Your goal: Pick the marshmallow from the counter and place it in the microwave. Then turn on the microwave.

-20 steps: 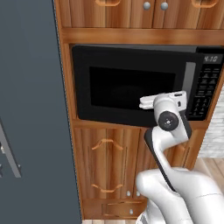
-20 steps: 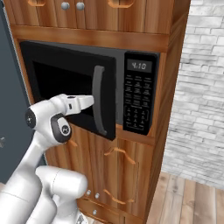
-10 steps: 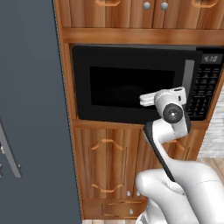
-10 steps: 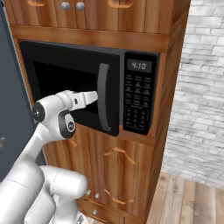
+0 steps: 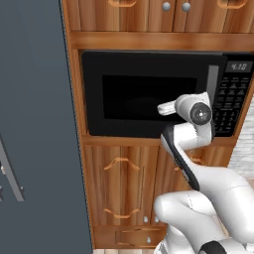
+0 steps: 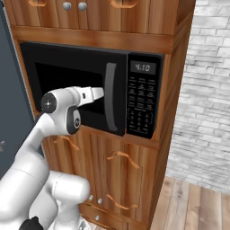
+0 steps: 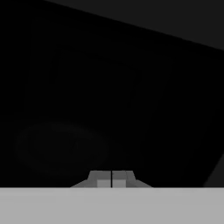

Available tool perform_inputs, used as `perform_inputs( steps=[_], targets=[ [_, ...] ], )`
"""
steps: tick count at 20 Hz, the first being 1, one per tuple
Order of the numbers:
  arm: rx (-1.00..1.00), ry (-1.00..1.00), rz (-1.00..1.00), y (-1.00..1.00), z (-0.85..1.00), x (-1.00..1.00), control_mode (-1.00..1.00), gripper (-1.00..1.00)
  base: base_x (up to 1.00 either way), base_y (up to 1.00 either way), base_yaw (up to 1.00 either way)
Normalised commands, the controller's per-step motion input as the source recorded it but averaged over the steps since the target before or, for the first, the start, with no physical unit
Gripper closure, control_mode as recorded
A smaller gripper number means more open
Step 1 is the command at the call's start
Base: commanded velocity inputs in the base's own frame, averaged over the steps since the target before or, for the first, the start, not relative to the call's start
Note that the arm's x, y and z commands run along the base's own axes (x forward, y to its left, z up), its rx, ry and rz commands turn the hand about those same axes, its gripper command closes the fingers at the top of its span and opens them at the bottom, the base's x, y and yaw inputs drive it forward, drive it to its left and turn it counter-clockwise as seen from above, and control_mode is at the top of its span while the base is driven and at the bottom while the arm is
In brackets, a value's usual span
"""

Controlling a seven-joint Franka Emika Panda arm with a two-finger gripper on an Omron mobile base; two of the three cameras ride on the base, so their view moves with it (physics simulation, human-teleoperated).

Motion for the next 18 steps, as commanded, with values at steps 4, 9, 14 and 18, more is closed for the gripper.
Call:
perform_inputs(
  steps=[4, 9, 14, 18],
  targets=[
    [0.0, 0.04, 0.09, -0.01, 0.0, 0.17, -1.0, 1.0, 0.0, 0.0, 0.0],
    [0.0, 0.01, 0.09, -0.06, 0.0, 0.17, -1.0, 1.0, 0.0, 0.0, 0.0],
    [0.0, 0.0, 0.08, -0.05, 0.0, 0.19, -1.0, 1.0, 0.0, 0.0, 0.0],
    [0.0, 0.0, 0.07, -0.03, 0.0, 0.22, -1.0, 1.0, 0.0, 0.0, 0.0]
  ],
)
